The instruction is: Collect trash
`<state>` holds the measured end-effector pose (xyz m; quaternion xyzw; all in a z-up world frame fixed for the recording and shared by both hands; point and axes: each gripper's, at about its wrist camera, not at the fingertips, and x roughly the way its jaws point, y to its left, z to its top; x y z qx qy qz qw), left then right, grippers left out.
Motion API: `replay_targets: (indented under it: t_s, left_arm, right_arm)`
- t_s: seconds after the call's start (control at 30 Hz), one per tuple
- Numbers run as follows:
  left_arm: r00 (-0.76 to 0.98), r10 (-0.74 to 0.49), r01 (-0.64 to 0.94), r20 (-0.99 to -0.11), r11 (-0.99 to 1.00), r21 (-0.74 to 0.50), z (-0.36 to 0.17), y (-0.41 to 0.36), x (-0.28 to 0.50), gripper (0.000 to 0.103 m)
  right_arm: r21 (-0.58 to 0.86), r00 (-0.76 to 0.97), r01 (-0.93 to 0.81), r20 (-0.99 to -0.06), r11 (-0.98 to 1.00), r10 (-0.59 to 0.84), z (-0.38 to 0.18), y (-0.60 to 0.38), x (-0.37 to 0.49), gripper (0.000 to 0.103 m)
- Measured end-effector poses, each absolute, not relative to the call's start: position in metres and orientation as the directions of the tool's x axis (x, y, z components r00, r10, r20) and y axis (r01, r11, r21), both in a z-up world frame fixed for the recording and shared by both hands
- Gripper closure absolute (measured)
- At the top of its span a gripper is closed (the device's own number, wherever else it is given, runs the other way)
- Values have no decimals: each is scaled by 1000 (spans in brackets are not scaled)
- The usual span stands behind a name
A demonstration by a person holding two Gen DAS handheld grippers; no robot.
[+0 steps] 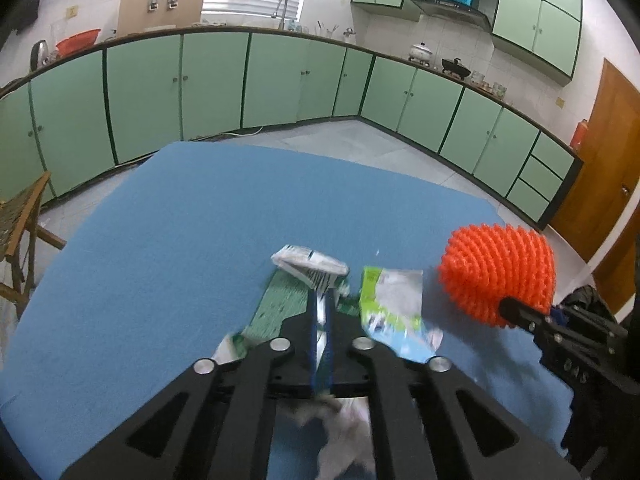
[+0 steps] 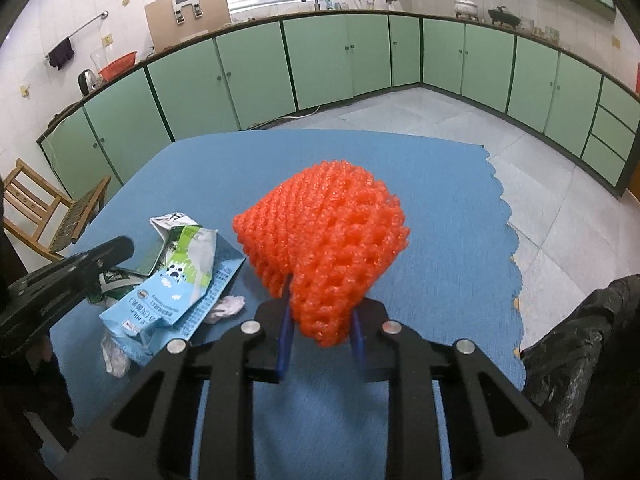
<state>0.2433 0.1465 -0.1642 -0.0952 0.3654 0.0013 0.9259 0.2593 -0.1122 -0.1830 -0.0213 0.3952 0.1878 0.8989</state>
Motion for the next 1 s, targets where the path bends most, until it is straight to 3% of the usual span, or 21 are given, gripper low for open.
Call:
replay_targets:
  t_s: [0.1, 0.27, 0.5, 1.0]
  left_arm:
    - [732, -48, -86, -680, 983, -161, -165, 148, 225, 72]
    - [713, -31, -102, -700, 984, -147, -173, 149, 204, 57]
    - [695, -24, -127, -719, 980, -156, -179, 152, 197, 45]
    - [734, -18, -134, -679, 976, -171, -155, 144, 226, 41]
  right_arm:
    - [111, 617, -356, -718, 928, 323, -182, -113, 254, 81]
    - [113, 603, -360, -730, 926, 323, -186, -112, 240, 81]
    - [105, 587, -373, -743, 922, 322, -190, -107, 229, 81]
    - [99, 609, -364, -728, 926, 316, -183, -110, 235, 80]
